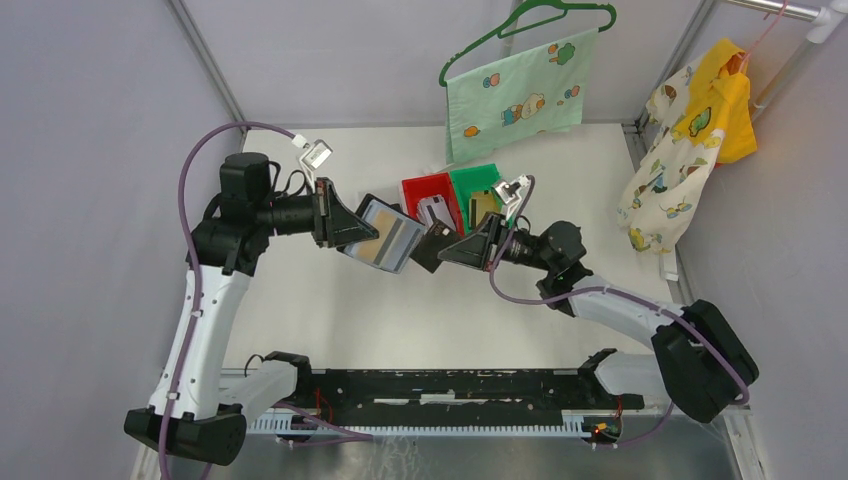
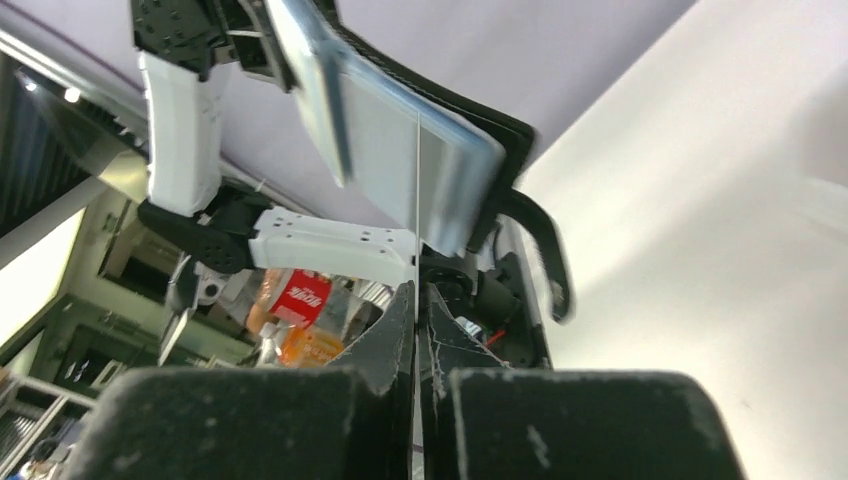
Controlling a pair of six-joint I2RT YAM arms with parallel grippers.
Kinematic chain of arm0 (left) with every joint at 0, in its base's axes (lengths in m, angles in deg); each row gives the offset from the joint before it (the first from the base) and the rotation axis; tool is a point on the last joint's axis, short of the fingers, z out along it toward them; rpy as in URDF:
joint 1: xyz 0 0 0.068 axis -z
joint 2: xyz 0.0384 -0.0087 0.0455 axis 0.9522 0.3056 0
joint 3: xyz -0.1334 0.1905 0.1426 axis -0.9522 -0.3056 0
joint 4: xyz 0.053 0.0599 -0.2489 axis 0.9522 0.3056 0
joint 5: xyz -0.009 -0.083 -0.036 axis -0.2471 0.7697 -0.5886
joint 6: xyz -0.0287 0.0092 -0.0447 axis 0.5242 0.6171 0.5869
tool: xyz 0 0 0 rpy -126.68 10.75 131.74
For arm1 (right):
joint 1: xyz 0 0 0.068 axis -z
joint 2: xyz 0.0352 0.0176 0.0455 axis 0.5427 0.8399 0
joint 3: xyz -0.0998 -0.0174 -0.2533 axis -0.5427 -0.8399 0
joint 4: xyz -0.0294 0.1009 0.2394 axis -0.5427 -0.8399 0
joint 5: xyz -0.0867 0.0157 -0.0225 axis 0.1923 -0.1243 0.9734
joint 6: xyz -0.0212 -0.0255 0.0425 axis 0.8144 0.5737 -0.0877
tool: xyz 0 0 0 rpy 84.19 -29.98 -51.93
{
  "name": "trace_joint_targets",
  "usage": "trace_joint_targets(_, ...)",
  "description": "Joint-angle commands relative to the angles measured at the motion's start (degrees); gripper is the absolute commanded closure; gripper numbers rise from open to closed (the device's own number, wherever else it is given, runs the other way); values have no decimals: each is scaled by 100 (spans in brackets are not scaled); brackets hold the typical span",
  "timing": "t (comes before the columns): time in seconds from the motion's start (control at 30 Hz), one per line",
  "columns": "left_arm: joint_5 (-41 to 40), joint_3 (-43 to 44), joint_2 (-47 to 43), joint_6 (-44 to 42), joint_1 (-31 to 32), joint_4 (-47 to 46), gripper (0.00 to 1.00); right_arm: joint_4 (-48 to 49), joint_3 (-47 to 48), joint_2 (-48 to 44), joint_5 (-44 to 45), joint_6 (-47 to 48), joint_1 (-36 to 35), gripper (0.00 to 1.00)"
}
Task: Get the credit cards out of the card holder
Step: Remove the credit card from the card holder, then place the credit card in the storage box.
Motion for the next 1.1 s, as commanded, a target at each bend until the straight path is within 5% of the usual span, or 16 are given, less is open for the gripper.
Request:
trace_joint_targets(0.0,33,382,14,-356,-7,-42,98,-769,-76,-534,-291,647,444,100)
trace_joint_targets(0.23,-98,662,20,-644,-7,245,98,-4046,870,-537,310,2769,841,100)
trace_joint_targets(0.43,-68,921,-166,-747,-5,304,98,-4797,1948,547,753,3367,762,100)
trace_joint_targets(0.77,131,923,-409,-712,-6,414,98,-7258,5885,3549,1779,4701,-253,100)
trace_joint_targets(1.07,310,936,-510,-484,-7,248,98,-8133,7531,5148,2349,5010,-575,100)
